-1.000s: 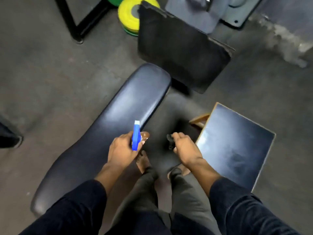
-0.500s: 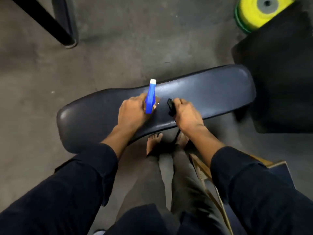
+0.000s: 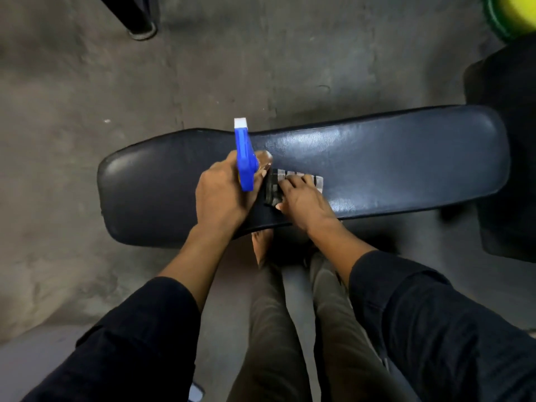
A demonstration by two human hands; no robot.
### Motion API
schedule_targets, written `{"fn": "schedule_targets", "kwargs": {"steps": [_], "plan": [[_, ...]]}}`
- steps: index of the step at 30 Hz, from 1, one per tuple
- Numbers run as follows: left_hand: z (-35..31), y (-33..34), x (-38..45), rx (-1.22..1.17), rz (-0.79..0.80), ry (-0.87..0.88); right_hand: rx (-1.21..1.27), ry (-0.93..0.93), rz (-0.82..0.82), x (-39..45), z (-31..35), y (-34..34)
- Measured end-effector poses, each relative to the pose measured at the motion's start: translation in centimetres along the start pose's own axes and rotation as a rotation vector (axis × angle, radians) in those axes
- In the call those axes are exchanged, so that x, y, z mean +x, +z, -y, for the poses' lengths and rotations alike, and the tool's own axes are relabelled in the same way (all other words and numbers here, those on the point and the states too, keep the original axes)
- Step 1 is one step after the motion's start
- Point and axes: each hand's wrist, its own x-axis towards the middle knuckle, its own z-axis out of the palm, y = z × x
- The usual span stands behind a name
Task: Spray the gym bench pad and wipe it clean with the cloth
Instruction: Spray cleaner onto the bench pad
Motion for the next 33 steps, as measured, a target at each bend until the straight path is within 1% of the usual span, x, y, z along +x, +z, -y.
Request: {"fn": "schedule_targets", "kwargs": {"steps": [2,3,6,9,12,15,18,22,24,27,31,32,33], "plan": [[-0.6,0.4,0.4,0.007,0.02,-0.008,0.055,-0.009,0.022,-0.4,-1.2,-0.9],[-1.0,0.7,0.7,0.017,0.038,-0.012,0.083,-0.011,0.008,-0.8,-1.9,-1.3],[-2.0,1.4,1.6,0.052,0.076,-0.005,0.214,0.036,-0.092,-2.3,-3.8,-2.7],[-3.3,2.1,2.7,0.076,0.075,0.046,0.226,0.067,-0.207,-3.4,-5.2,-4.1],[-5.1,3.2,4.0,0.046,0.07,0.085,0.303,0.099,-0.295,-3.6,-5.6,-5.3],[-7.2,4.6,5.2,-0.01,0.046,0.093,0.454,0.089,-0.39,-3.1,-5.4,-6.8],[-9.6,6.3,6.4,0.022,0.055,0.12,0.585,0.115,-0.47,-2.4,-5.2,-8.9],[-13.0,7.9,6.9,0.06,0.053,0.144,0.653,0.194,-0.575,-2.3,-6.4,-11.6],[-14.7,8.5,6.6,0.079,0.078,0.164,0.663,0.236,-0.601,-2.4,-7.6,-12.8],[-15.9,9.4,6.8,0.08,0.185,0.184,0.645,0.251,-0.594,-2.7,-9.8,-13.3],[-16.0,9.3,7.2,0.091,0.526,0.324,0.673,0.295,-0.548,-4.2,-12.9,-12.4],[-16.3,9.5,7.3,0.12,0.591,0.361,0.683,0.319,-0.556,-4.9,-14.1,-12.3],[-15.6,9.1,7.4,0.15,0.616,0.382,0.678,0.331,-0.567,-5.3,-14.3,-11.8]]}}
